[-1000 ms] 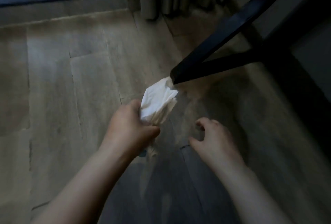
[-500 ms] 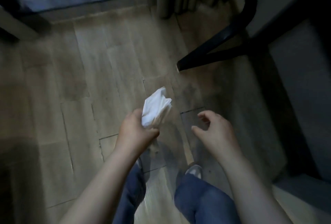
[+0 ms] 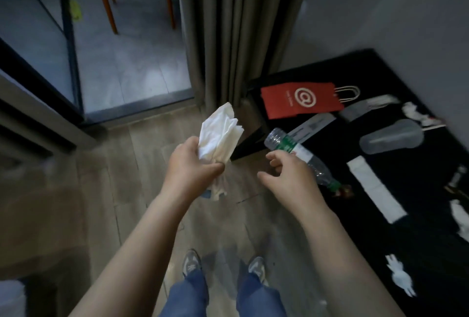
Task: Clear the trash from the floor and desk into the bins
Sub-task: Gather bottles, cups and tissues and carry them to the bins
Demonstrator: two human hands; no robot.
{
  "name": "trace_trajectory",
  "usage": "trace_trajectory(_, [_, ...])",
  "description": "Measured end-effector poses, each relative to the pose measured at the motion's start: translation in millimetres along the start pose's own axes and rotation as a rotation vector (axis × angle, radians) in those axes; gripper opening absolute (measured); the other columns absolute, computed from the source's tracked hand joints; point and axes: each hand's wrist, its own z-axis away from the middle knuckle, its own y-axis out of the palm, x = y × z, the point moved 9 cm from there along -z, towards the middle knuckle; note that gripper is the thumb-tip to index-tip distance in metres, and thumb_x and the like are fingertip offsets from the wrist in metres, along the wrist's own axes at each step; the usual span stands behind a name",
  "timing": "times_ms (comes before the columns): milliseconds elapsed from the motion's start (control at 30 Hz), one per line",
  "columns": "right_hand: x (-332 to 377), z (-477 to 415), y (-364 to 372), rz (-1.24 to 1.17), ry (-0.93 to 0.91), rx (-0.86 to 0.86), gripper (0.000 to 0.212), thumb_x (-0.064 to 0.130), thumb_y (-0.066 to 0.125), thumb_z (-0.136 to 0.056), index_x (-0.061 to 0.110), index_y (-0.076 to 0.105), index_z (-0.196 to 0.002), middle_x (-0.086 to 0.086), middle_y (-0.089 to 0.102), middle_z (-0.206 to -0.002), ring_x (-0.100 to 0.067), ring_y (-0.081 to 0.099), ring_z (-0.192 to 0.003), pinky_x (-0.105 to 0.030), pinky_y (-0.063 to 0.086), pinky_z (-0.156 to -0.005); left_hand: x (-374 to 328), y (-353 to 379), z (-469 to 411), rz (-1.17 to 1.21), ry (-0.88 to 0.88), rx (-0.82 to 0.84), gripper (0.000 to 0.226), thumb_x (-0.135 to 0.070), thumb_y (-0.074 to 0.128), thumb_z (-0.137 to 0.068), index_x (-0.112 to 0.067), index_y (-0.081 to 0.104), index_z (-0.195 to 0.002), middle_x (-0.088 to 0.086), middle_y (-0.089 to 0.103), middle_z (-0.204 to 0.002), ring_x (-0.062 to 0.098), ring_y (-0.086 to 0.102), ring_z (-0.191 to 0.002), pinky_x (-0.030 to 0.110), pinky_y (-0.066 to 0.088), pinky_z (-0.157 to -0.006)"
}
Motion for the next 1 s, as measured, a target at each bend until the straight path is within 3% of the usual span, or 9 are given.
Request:
trace_trajectory(167, [7,20,-60,0.016,0.053,-0.007,0.045,0.032,0.071,-0.079,0.022,0.059,-0.121,0.003,0.062,-0.114,-0.016,0.059,-0.106,-0.029,0.047,-0.086,-59,-27,9,-0.013,0.094,0.017,0.028,-0.027,0.076,-0.062,-0.022,0.057,-0.081,-0.005,0.062,-0.079,0.008,0.059,-0.069,0.025,0.042,-0.051])
trace_trajectory(300, [-8,28,-86,0.007,0.111,-0.082,0.040,0.029,0.071,-0.078,0.021,0.060,-0.116,0.002,0.063,-0.106,-0.016,0.062,-0.093,-0.035,0.052,-0.082,-86,-27,4,-0.024,0.133,0.022,0.036,-0.029,0.076,-0.061,-0.021,0.059,-0.092,-0.003,0.064,-0.086,0.015,0.061,-0.078,0.040,0.055,-0.069])
trace_trajectory(433, [-28,31,-87,0.001,0.151,-0.081,0.041,0.025,0.071,-0.077,0.020,0.060,-0.116,0.001,0.065,-0.103,-0.016,0.062,-0.092,-0.034,0.053,-0.081,-96,-16,4,-0.060,0.157,0.065,0.035,-0.029,0.077,-0.061,-0.023,0.058,-0.089,-0.004,0.063,-0.085,0.012,0.060,-0.074,0.033,0.052,-0.062])
trace_trajectory(600, [-51,25,-83,0.134,0.166,-0.071,0.042,0.028,0.069,-0.079,0.020,0.058,-0.118,0.001,0.060,-0.108,-0.017,0.061,-0.095,-0.035,0.052,-0.082,-99,-10,2,-0.103,0.160,0.065,0.030,-0.027,0.076,-0.061,-0.021,0.057,-0.082,-0.003,0.061,-0.078,0.010,0.057,-0.068,0.031,0.048,-0.058])
trace_trajectory(767, [-72,0,-72,0.184,0.172,-0.020,0.034,0.028,0.068,-0.078,0.019,0.059,-0.109,0.000,0.057,-0.102,-0.018,0.059,-0.089,-0.035,0.052,-0.077,-98,-9,2,-0.101,0.128,0.057,0.030,-0.026,0.076,-0.060,-0.020,0.059,-0.084,-0.003,0.062,-0.078,0.013,0.059,-0.070,0.033,0.050,-0.060])
trace_trajectory(1000, [-103,-50,-47,0.295,0.171,0.086,0.030,0.025,0.066,-0.076,0.012,0.054,-0.099,-0.010,0.055,-0.105,-0.029,0.056,-0.094,-0.035,0.050,-0.074,-90,-11,4,-0.121,0.065,0.029,0.028,-0.022,0.077,-0.061,-0.018,0.057,-0.080,0.002,0.061,-0.082,0.013,0.056,-0.069,0.018,0.037,-0.042])
